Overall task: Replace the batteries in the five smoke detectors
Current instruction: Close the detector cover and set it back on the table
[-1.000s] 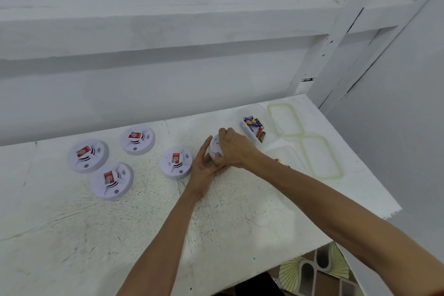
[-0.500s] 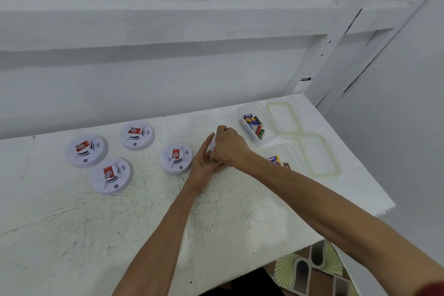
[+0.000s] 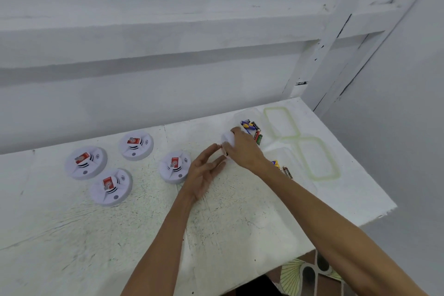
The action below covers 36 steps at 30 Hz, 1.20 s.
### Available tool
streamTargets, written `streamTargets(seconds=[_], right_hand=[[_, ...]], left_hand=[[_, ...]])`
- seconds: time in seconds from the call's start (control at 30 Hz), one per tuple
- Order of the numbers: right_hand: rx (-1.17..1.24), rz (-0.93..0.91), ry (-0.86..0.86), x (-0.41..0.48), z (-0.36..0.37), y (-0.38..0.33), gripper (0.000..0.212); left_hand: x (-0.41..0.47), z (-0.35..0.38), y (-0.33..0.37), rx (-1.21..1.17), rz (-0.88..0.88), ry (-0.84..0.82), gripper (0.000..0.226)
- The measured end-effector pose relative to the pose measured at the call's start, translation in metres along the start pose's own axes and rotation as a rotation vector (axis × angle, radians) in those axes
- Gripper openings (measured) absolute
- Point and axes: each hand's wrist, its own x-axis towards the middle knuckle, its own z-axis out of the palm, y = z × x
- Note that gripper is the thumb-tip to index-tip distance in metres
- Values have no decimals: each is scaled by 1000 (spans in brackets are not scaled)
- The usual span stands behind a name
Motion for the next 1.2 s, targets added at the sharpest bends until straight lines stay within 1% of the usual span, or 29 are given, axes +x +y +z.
streamTargets(seconds=[0.07, 0.2, 0.33, 0.43, 0.57, 0.67, 0.9, 1.03, 1.1, 1.2], right_hand=[[26, 13, 1, -3, -1, 0, 39], [146, 49, 59, -7, 0, 1, 44], [351, 89, 22, -3, 1, 7, 41], [489, 147, 63, -6, 3, 14, 31], [646, 285, 138, -9, 4, 22, 26], [728, 309, 136, -9, 7, 25, 18], [838, 358, 24, -5, 23, 36, 29], [975, 406, 12, -12, 27, 35, 32], [1127, 468, 2, -18, 34, 32, 32], [1305, 495, 14, -28, 49, 30, 35]], left_hand=[[0, 1, -1, 9, 13, 34, 54], [3, 1, -4, 35, 29, 111, 46], [4, 4, -4, 121, 53, 65, 44], [3, 6, -4, 136, 38, 59, 43], [3, 5, -3, 136, 39, 53, 44], [4, 5, -4, 124, 38, 69, 46], [4, 7, -7, 132, 54, 145, 47], [5, 9, -9, 147, 72, 222, 59], [1, 12, -8, 216, 93, 247, 63], [-3, 17, -11, 451, 146, 189, 63]])
